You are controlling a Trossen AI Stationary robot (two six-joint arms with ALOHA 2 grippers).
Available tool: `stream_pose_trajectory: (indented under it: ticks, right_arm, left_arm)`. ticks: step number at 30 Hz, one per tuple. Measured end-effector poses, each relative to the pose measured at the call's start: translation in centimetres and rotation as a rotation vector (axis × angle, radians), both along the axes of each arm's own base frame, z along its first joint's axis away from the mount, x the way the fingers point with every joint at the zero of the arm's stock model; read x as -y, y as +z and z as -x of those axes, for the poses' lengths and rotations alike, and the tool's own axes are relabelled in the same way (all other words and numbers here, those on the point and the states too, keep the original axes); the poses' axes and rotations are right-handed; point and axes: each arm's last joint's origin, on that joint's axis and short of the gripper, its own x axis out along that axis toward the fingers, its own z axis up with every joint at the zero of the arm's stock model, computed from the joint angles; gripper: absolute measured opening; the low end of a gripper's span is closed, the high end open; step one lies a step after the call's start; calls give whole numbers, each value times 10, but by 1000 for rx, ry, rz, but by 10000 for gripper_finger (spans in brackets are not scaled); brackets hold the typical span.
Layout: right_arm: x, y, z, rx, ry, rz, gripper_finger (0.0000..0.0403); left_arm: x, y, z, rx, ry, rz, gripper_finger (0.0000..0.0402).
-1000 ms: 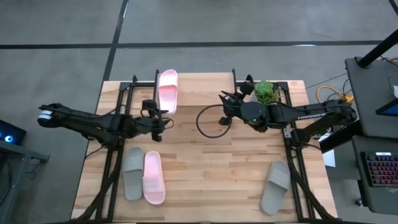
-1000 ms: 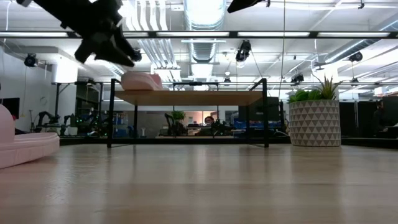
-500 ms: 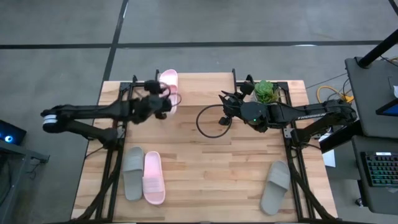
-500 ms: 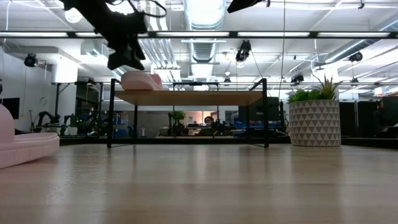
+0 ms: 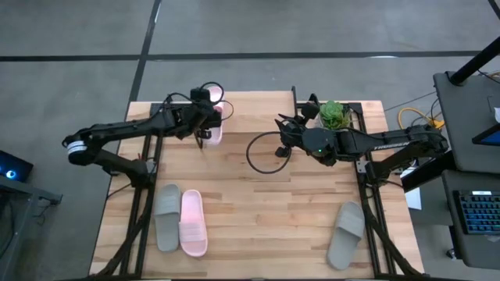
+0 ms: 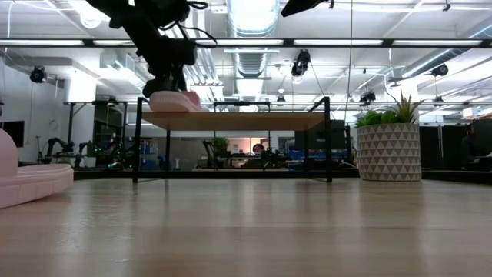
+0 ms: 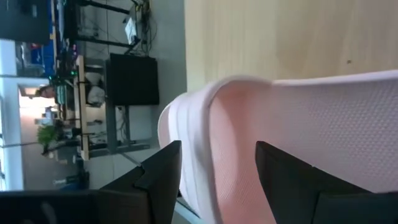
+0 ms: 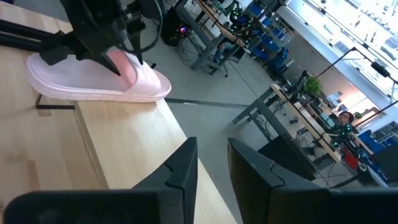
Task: Pick and place slides into the shelf
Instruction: Put the right pink slipper on the shelf
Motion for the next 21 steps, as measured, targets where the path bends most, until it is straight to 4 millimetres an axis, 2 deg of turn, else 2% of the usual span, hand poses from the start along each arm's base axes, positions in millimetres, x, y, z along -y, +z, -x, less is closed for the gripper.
stream_pose_trajectory:
  ticks: [4, 13, 21]
  right_arm:
    - [0, 0, 0, -2, 0, 0, 73]
    - [0, -1, 0, -15, 0, 1, 73]
    - [0, -1, 0, -14, 0, 1, 74]
  left_arm:
    - [-4, -2, -2, -9, 17, -15, 189]
    - [-4, 6, 4, 14, 28, -40, 189]
    - [-13, 0, 4, -9, 47, -24, 184]
